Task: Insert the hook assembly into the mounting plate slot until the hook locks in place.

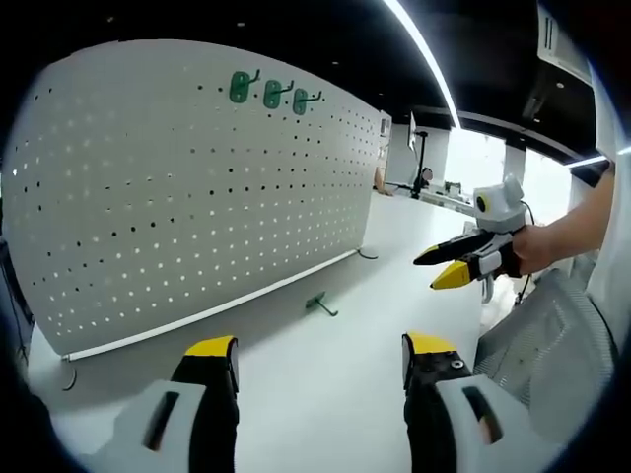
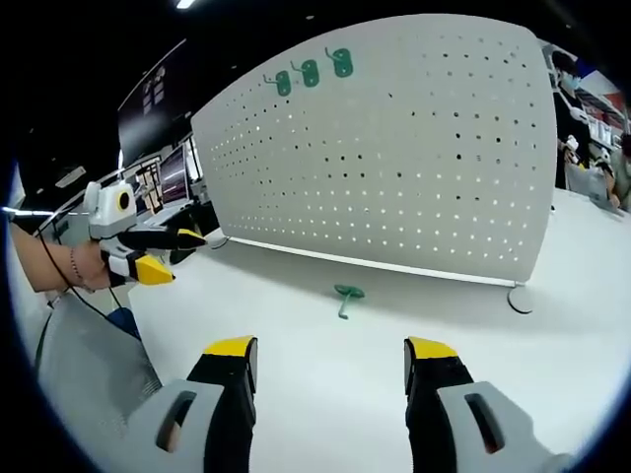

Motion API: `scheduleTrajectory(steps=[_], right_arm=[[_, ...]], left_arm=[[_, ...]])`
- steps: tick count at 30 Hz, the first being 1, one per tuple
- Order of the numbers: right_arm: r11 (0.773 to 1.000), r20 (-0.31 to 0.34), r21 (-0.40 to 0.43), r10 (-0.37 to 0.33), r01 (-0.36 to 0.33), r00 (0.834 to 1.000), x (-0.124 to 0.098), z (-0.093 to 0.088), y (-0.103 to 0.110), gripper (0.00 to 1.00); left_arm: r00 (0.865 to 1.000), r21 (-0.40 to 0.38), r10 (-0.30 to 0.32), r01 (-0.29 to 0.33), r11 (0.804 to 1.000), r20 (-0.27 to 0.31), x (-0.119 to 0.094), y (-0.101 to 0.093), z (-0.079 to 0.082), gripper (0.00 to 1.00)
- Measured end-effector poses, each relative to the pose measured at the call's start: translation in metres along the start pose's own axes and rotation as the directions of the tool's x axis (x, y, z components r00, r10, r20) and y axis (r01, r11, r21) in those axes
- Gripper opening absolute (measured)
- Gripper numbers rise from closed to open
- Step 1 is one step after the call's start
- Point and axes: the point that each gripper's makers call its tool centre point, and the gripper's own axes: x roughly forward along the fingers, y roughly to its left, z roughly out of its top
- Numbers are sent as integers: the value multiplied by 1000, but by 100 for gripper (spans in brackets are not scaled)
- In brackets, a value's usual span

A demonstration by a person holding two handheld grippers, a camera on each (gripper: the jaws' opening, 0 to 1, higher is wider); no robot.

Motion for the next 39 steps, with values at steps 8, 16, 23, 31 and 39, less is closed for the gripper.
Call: scheduleTrajectory(steps=[8,16,23,31,39], right_arm=[[1000,3,5,3,-3,1000,0,-1,1,58],[1000,-3,12,-1,1,1000,-3,-5,-2,58],[1000,-11,18,-1,1,1000,-6,-9,-3,58],[1000,-8,21,-2,2,1000,-6,-8,-3,58],[1000,-12,20,8,-8,1000,-5,-8,-3,58]], left_arm=[[1000,25,-21,22,999,-18,6,2,3,69],[994,47,-60,65,997,-88,15,5,-3,70],[987,79,-95,106,991,-133,25,6,1,70],[972,132,-125,153,979,-199,37,7,1,70],[953,180,-169,217,959,-252,46,0,0,70]])
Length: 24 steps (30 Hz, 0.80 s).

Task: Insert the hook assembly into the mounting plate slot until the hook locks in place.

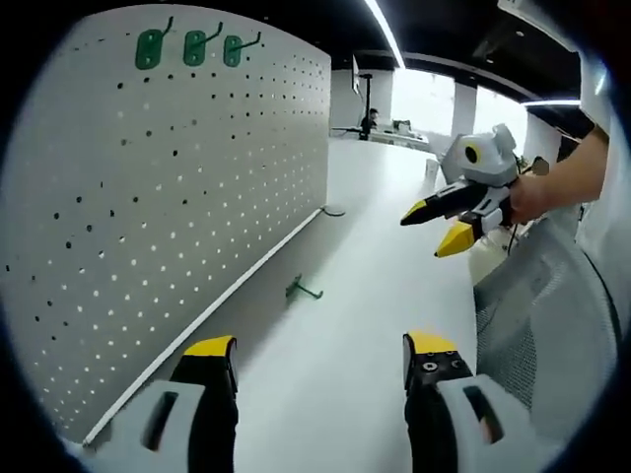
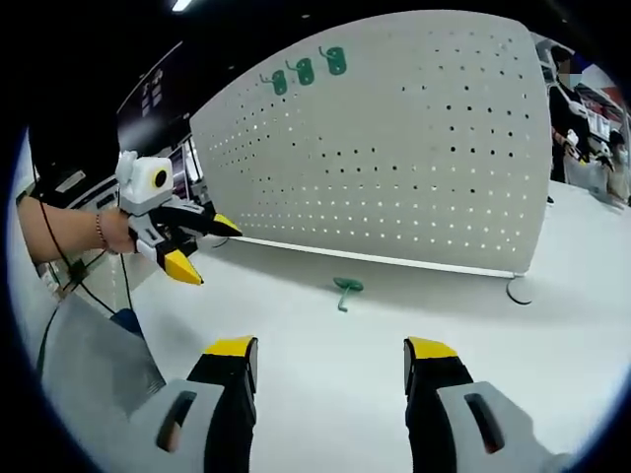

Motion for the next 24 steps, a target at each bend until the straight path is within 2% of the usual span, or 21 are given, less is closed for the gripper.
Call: scheduleTrajectory(steps=[14,24], right_arm=[[1000,-10,-2,8,-8,1000,-1,-4,3,58],[1000,-23,-12,6,-6,1000,-3,-6,3,58]], left_arm=[[997,44,-53,56,997,-61,15,0,0,71],[990,109,-86,98,989,-114,30,4,3,72]])
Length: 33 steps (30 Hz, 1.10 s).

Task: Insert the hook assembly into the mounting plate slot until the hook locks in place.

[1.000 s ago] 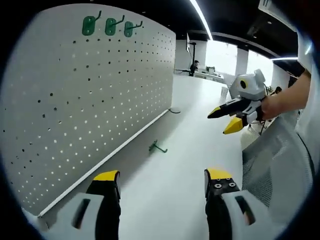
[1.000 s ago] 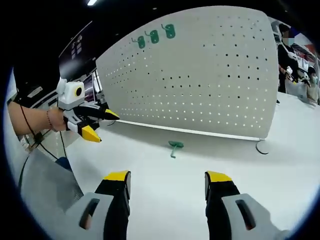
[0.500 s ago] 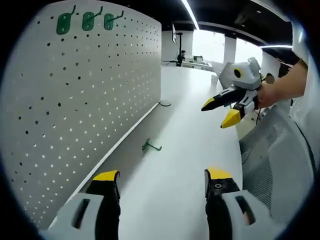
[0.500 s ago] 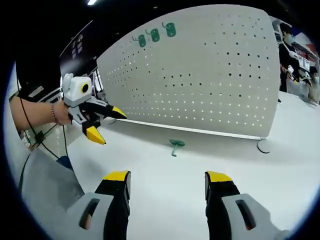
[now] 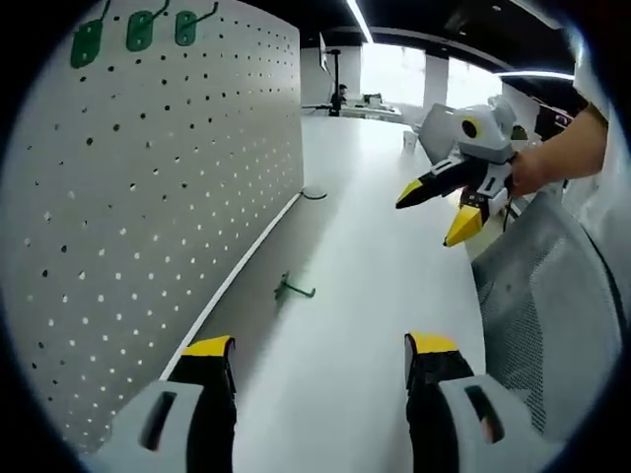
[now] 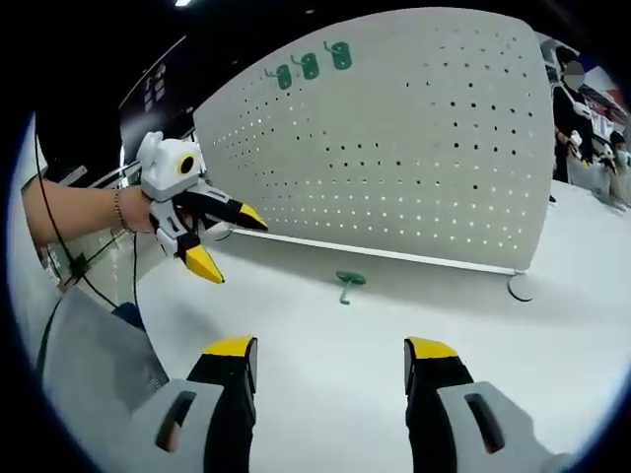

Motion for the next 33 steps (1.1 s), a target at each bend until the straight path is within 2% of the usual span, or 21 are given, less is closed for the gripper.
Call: scheduleTrajectory(steps=[14,21,28,33], right_arm=[[1000,-3,-2,-3,3,1000,-6,-1,-3,58],[1000,1,5,-4,4,1000,-9,-1,-4,59],[1000,1,13,0,0,1000,-9,-3,-2,59],[1000,-2,13,6,-6,1000,-8,-4,-1,58]], left_arm=[[995,77,-60,66,995,-79,24,9,4,72],[988,137,-93,109,985,-120,39,8,10,72],[972,201,-124,164,966,-198,49,10,2,71],[964,197,-147,191,962,-220,56,10,0,71]])
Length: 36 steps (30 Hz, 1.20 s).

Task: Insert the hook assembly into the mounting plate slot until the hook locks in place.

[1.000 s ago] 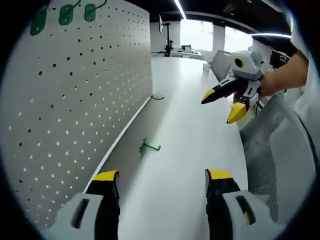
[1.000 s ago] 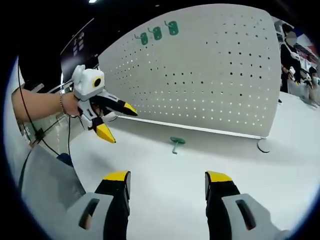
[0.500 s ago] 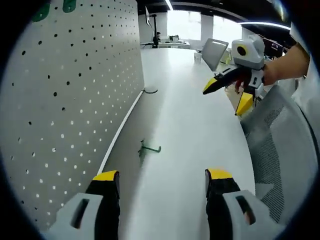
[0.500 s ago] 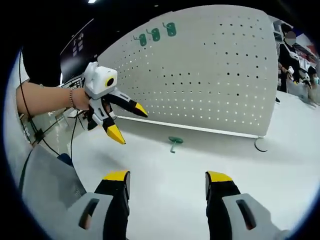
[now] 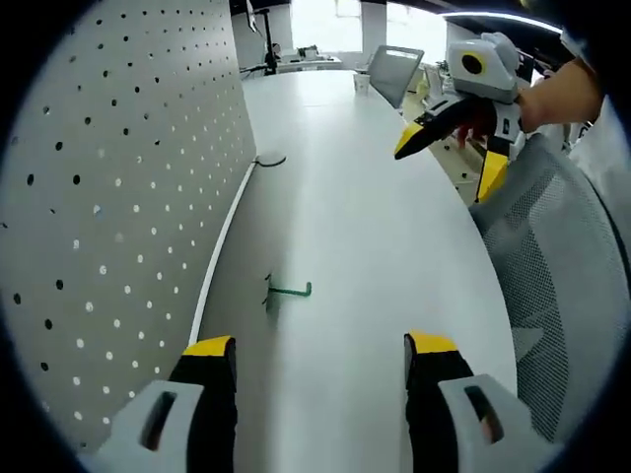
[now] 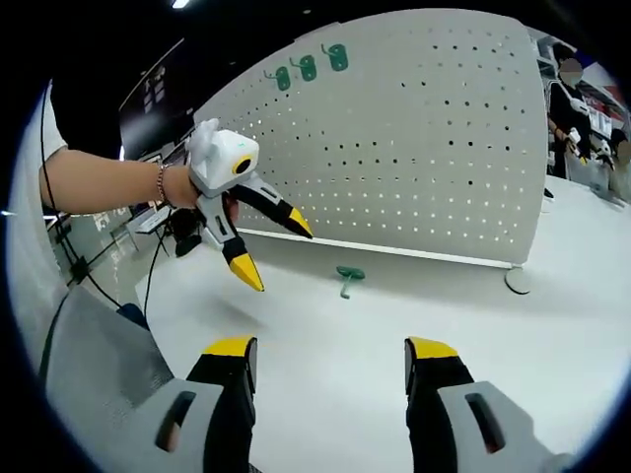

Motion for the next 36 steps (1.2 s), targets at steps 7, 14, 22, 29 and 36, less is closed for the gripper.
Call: scheduleTrajectory(steps=[7,14,22,29,36], right_arm=[[1000,-2,0,2,-2,1000,-1,0,0,58],[1000,-8,10,11,-11,1000,1,-3,4,59],[1000,-11,8,17,-17,1000,1,-5,6,60],[1000,-7,17,18,-18,1000,1,-5,6,60],[1000,-7,19,14,-14,1000,0,-6,4,60]], left_arm=[[1000,20,-11,11,1000,-26,9,6,1,70],[998,39,-30,32,999,-53,18,6,0,70],[996,34,-49,52,998,-79,28,10,0,71],[993,57,-63,69,996,-103,39,12,2,70],[988,74,-77,88,993,-136,48,13,0,70]])
